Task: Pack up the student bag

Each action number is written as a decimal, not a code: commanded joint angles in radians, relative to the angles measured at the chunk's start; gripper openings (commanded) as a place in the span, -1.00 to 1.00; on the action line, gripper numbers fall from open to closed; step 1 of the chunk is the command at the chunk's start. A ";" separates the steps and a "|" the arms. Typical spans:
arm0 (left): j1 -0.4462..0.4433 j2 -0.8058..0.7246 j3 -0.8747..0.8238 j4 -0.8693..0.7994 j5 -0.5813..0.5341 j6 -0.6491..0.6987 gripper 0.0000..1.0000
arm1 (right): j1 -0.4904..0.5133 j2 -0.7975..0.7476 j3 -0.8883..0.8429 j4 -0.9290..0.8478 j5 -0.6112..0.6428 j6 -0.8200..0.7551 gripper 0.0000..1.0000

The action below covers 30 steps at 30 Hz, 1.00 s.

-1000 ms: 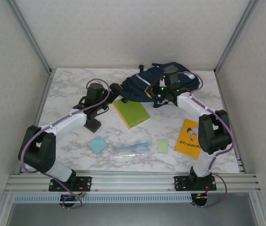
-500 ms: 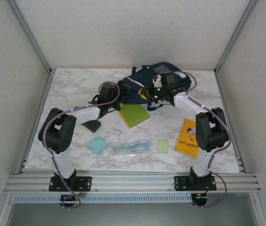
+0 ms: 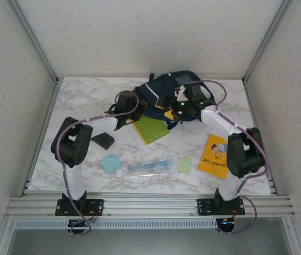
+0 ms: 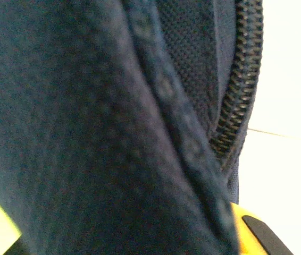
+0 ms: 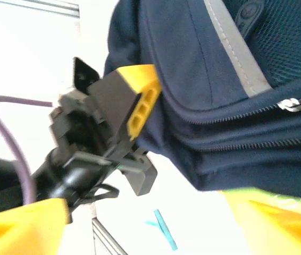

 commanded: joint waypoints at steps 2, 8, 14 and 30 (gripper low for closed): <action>0.011 -0.014 0.056 -0.012 -0.050 -0.045 -1.00 | -0.092 -0.124 -0.117 -0.054 0.043 -0.024 0.98; 0.016 -0.048 0.053 -0.020 -0.044 -0.081 -1.00 | -0.195 -0.193 -0.294 0.008 0.062 -0.009 0.98; 0.027 -0.070 0.040 -0.043 -0.028 -0.069 -1.00 | -0.282 -0.138 -0.358 0.136 0.069 0.041 0.97; 0.090 -0.019 0.072 -0.048 0.048 0.002 -1.00 | -0.305 0.093 -0.282 0.450 0.060 0.231 -1.00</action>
